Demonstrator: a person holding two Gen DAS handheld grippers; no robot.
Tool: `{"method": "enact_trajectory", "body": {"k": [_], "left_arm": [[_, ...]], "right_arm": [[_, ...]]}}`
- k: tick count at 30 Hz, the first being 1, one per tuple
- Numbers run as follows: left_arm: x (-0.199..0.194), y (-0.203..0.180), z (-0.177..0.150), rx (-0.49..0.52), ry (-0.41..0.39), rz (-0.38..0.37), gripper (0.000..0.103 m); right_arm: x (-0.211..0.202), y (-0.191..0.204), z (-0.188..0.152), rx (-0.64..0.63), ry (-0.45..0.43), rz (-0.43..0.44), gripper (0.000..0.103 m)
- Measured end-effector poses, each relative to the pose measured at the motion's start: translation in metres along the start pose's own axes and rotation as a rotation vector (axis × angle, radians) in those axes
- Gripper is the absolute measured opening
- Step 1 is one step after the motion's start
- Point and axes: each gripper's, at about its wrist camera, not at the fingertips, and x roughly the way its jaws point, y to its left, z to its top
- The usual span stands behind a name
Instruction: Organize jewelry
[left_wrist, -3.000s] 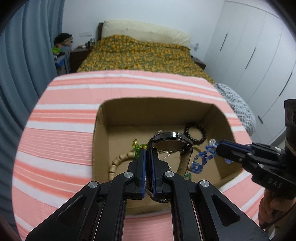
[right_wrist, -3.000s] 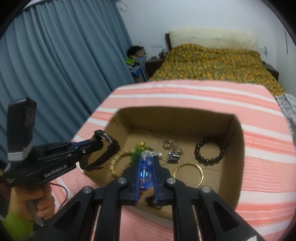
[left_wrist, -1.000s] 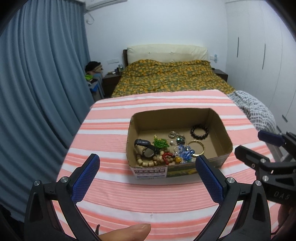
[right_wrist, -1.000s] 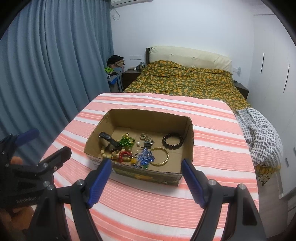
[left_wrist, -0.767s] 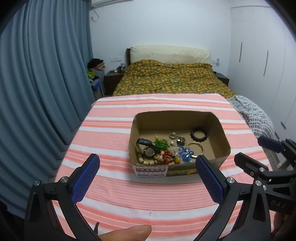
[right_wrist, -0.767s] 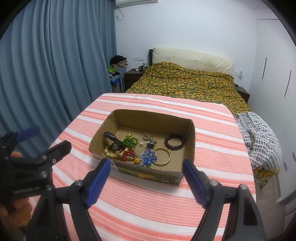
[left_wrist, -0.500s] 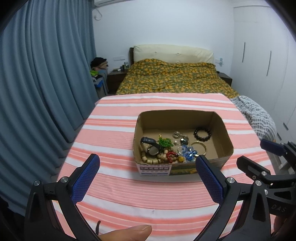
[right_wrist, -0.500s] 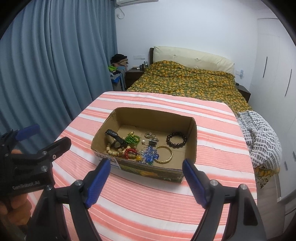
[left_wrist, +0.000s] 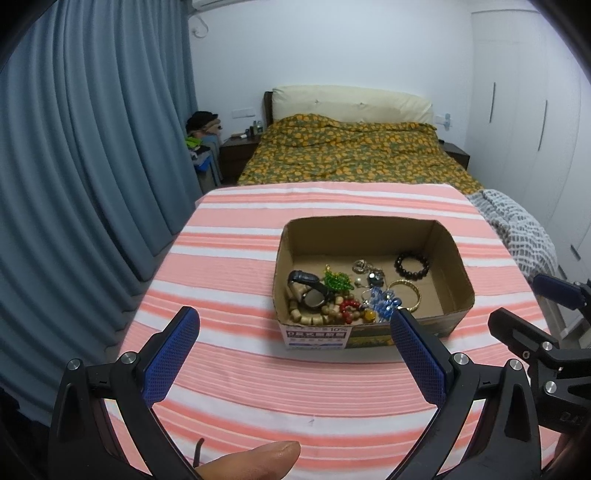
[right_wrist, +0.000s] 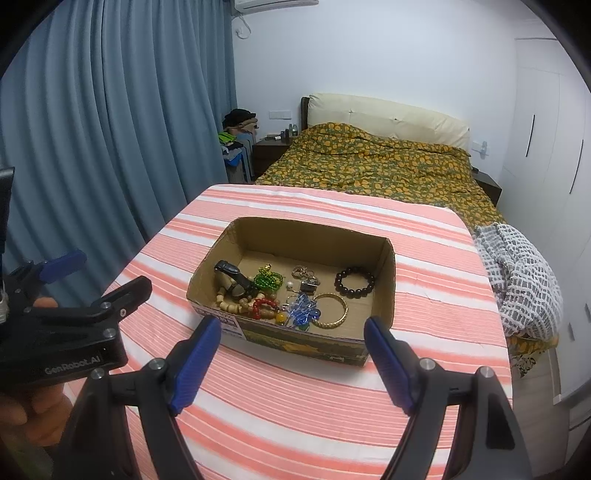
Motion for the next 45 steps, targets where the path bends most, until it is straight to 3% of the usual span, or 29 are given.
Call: {"method": "enact_trajectory", "body": {"k": [45], "left_arm": [[-0.0058, -0.0007, -0.0003, -0.005, -0.008, 0.000, 0.103]], "right_arm": [[-0.0051, 0.0054, 0.0046, -0.005, -0.008, -0.006, 0.082]]}}
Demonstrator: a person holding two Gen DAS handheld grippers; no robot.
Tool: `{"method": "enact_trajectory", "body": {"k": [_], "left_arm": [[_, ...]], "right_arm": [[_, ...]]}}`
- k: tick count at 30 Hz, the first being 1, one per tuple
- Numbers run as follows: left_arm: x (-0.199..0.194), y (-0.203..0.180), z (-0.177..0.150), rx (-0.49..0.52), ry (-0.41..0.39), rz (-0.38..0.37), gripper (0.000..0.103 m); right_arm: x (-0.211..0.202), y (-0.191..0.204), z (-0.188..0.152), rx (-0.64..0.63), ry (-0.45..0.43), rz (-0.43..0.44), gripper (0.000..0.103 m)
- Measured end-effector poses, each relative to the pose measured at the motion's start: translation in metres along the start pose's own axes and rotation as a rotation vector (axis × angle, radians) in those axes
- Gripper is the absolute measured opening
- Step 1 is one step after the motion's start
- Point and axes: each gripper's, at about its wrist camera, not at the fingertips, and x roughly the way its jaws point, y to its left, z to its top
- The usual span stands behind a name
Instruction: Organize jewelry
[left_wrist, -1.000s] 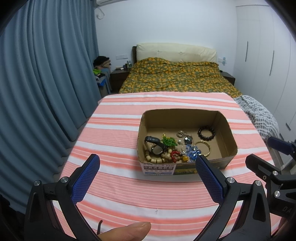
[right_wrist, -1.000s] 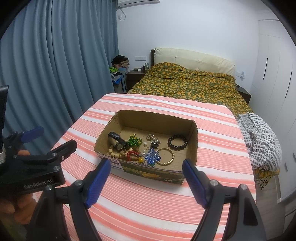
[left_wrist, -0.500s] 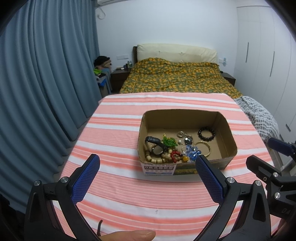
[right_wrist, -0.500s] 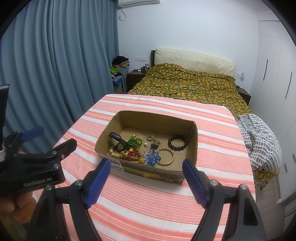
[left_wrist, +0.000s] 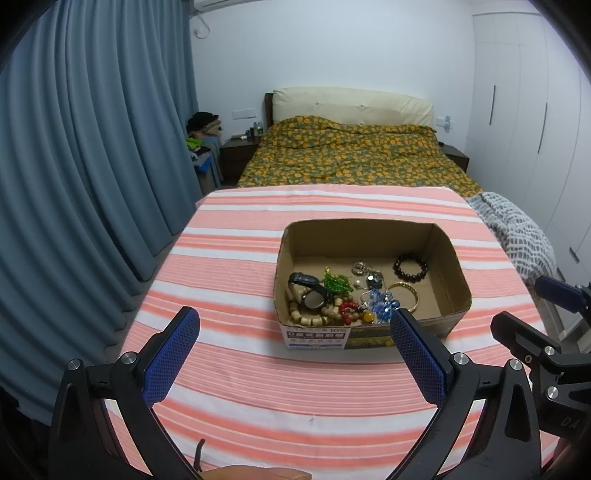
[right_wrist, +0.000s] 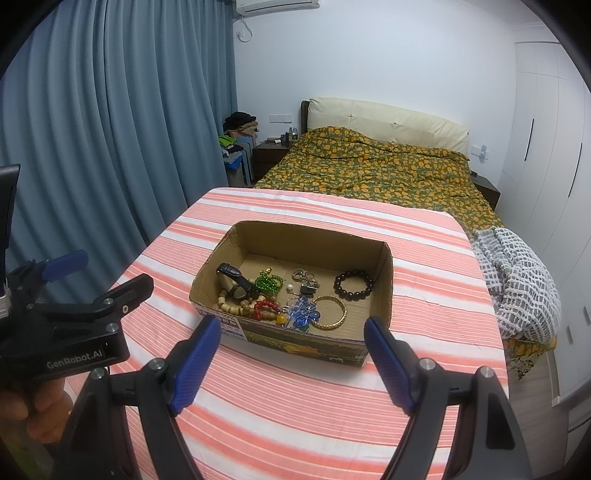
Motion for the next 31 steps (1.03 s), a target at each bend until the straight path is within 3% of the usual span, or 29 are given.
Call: {"method": "enact_trajectory", "body": {"k": [31], "left_arm": [[0.0016, 0.0032, -0.0045, -0.003, 0.012, -0.010, 0.102]], "right_arm": [[0.0010, -0.0026, -0.0083, 0.007, 0.009, 0.000, 0.082]]}}
